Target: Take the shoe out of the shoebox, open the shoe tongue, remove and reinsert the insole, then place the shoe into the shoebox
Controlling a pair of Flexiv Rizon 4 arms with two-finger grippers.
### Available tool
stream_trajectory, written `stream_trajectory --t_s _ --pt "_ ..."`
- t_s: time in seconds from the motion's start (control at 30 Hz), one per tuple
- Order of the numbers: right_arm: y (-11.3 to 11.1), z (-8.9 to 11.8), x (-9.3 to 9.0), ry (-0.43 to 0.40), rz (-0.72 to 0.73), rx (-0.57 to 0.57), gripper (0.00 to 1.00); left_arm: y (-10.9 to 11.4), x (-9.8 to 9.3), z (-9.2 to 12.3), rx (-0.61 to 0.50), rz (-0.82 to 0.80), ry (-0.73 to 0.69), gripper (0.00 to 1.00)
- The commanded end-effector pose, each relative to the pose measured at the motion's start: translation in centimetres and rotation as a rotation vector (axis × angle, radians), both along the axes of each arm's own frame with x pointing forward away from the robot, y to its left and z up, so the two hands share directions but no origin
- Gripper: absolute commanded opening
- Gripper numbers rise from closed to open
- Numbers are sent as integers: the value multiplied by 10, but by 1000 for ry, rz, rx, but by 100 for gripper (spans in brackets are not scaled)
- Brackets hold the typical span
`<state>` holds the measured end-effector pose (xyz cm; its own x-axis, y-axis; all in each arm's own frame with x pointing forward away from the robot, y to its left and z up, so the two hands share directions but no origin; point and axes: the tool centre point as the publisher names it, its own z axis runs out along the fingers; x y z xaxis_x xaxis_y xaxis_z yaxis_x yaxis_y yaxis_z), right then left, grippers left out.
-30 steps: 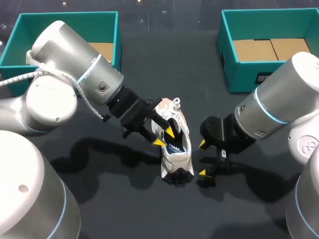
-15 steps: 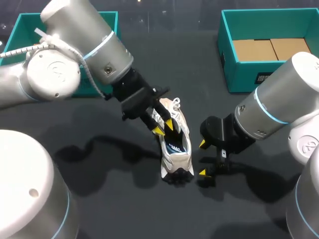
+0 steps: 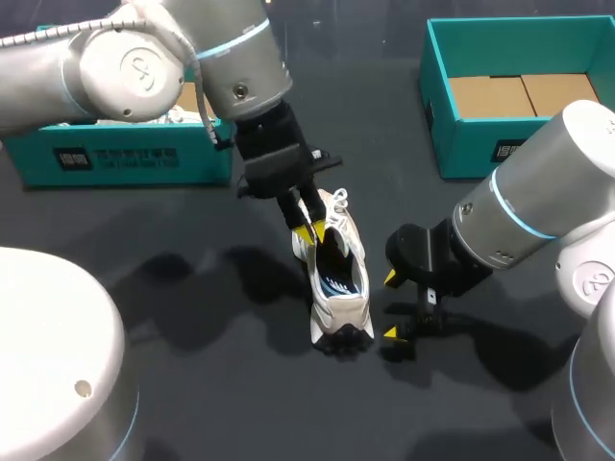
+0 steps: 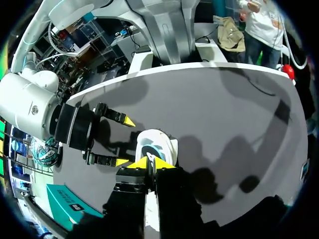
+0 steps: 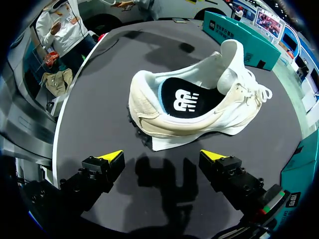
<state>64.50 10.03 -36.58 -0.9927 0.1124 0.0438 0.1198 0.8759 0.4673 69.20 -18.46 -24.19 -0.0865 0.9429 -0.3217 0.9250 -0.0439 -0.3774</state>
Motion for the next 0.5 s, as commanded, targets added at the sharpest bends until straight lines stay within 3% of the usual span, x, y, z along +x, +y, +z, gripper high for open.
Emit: stream_trajectory --t_s 0.03,0.47,0.5 --pt "-1 0 -1 -2 -1 2 100 2 1 6 215 -164 51 0" --pt "-1 0 -1 -2 -1 2 100 2 1 6 215 -164 51 0" --pt "-1 0 -1 -2 -1 2 100 -2 1 4 253 -197 32 0"
